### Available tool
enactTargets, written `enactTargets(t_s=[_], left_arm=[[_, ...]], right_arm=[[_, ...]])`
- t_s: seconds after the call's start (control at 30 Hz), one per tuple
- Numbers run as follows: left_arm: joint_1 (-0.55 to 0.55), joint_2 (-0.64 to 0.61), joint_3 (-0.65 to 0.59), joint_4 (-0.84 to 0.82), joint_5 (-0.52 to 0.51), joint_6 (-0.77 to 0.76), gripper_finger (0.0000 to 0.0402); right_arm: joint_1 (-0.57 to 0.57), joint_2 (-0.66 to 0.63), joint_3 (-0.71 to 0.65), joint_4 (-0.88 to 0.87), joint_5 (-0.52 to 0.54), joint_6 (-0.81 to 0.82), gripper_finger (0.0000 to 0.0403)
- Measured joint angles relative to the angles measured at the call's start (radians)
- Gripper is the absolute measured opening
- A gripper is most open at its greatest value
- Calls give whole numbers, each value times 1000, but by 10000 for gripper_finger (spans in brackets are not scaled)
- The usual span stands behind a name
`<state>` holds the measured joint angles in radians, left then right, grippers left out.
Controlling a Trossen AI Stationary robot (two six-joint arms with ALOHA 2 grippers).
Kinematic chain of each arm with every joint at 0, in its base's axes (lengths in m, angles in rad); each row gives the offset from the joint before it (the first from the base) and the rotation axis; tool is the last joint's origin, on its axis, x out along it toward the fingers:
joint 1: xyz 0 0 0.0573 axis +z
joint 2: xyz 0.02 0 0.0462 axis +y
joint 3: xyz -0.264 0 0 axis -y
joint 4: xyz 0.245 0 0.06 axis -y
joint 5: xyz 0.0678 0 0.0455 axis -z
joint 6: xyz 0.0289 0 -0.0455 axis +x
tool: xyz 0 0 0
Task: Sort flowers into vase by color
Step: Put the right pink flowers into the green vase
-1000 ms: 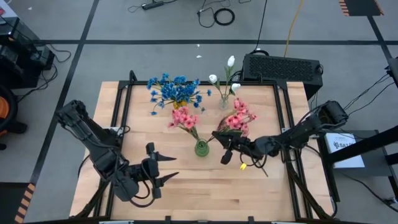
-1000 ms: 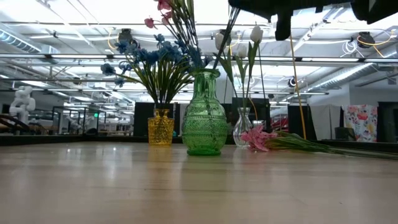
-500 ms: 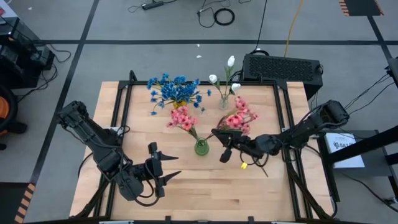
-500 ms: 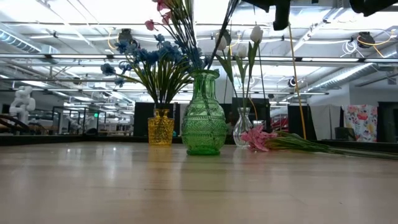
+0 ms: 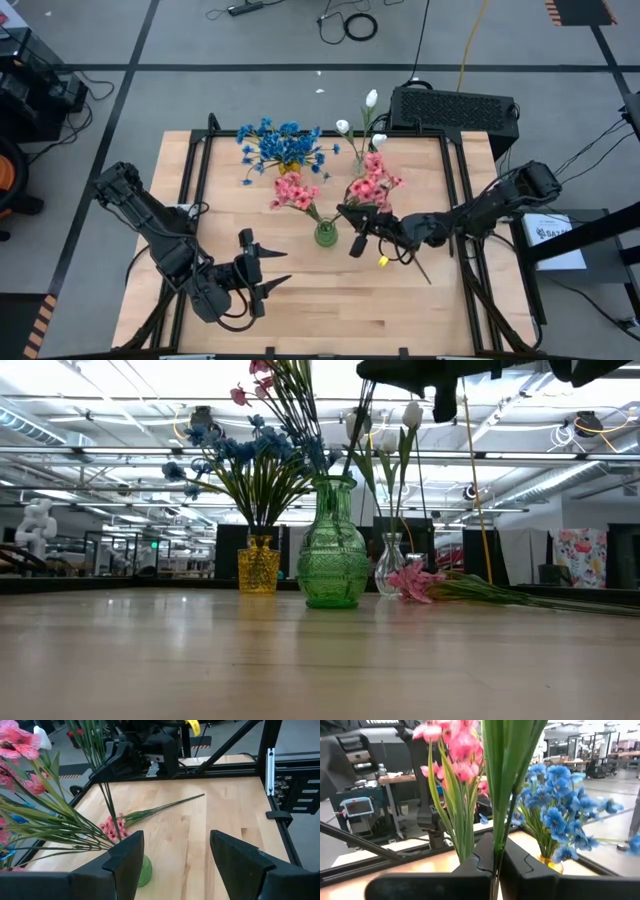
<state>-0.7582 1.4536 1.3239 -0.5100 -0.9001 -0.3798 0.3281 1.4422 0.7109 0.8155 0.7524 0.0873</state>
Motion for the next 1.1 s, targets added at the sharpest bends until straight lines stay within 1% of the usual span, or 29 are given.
enactTargets(t_s=[0.13,0.27,0.4,0.73,0.9,1.1], left_arm=[[0,0,0,0,0,0,235],[0,0,0,1,0,0,235],[0,0,0,4,23,-1,235],[0,0,0,3,36,-1,235],[0,0,0,3,36,-1,235],[0,0,0,2,39,-5,235]], right_arm=[[-8,19,0,-8,-1,33,0],[-26,50,0,-8,-28,69,0],[-40,73,0,-4,-29,89,0],[-66,78,0,-64,-66,155,3],[-67,78,0,-120,-98,198,27],[-67,71,0,-126,-100,208,77]])
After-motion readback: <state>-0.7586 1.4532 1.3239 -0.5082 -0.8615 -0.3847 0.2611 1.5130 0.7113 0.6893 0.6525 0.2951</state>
